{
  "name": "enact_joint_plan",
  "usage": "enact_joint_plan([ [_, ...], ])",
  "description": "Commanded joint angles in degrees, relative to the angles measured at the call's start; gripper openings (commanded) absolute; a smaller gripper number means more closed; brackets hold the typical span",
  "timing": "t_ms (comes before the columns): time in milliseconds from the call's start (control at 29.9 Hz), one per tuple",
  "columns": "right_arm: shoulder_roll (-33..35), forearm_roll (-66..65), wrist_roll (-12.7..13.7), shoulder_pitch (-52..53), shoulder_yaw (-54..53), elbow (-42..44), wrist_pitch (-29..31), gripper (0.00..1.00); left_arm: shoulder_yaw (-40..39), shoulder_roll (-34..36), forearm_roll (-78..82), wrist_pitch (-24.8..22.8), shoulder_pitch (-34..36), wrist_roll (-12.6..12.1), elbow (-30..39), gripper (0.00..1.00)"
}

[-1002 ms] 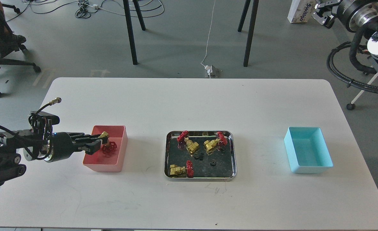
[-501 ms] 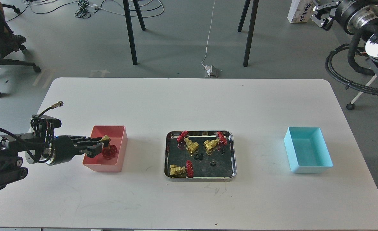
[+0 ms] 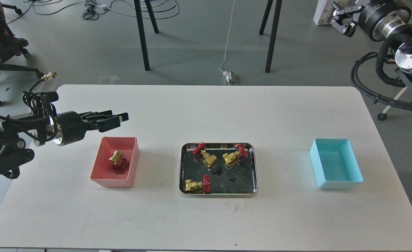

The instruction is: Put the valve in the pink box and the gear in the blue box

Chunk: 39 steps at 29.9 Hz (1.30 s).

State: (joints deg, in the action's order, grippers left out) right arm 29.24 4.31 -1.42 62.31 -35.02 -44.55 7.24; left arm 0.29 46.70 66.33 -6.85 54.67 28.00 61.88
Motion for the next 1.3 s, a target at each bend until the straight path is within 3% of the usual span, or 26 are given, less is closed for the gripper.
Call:
enact_joint_plan([
  [0, 0.2, -10.77, -0.08, 2.54, 8.45, -0.18, 6.27, 0.99, -15.8, -0.73, -8.9, -11.76, -2.37, 0.0, 6.75, 0.76],
  [100, 0.2, -22.9, -0.08, 5.45, 13.47, -1.49, 12.95, 0.99, -23.2, -5.46, -21.72, -14.86, -2.73, 0.0, 9.22, 0.77],
  [234, 0.46, -37.23, 0.01, 7.91, 18.92, -7.46, 20.76, 0.99, -27.18, -11.62, -36.24, -15.65, -2.82, 0.0, 8.7, 0.78],
  [468, 0.73, -60.89, -0.17, 11.52, 32.27, -20.47, 20.76, 0.99, -27.44, -21.81, -42.69, -14.69, -3.61, 0.0, 8.08, 0.79],
  [668, -1.46, -78.2, -0.52, 14.5, 44.31, -29.26, 20.76, 0.99, -26.74, -31.66, -42.07, -5.03, -3.7, 0.0, 6.33, 0.8],
  [835, -5.77, -81.65, -0.52, 15.82, 50.57, -30.86, 20.76, 0.99, -27.27, -36.41, -42.07, -3.7, -3.78, 0.0, 4.48, 0.81],
  [1103, -9.11, -85.6, -0.52, 14.77, 55.76, -28.84, 20.76, 0.97, -26.56, -37.03, -42.07, -3.7, -5.28, 0.0, 4.48, 0.82],
  [1270, -14.03, -86.48, -0.52, 13.37, 56.02, -23.92, 20.76, 0.86, -26.56, -37.12, -42.07, -3.7, -5.81, 0.0, 4.56, 0.82],
])
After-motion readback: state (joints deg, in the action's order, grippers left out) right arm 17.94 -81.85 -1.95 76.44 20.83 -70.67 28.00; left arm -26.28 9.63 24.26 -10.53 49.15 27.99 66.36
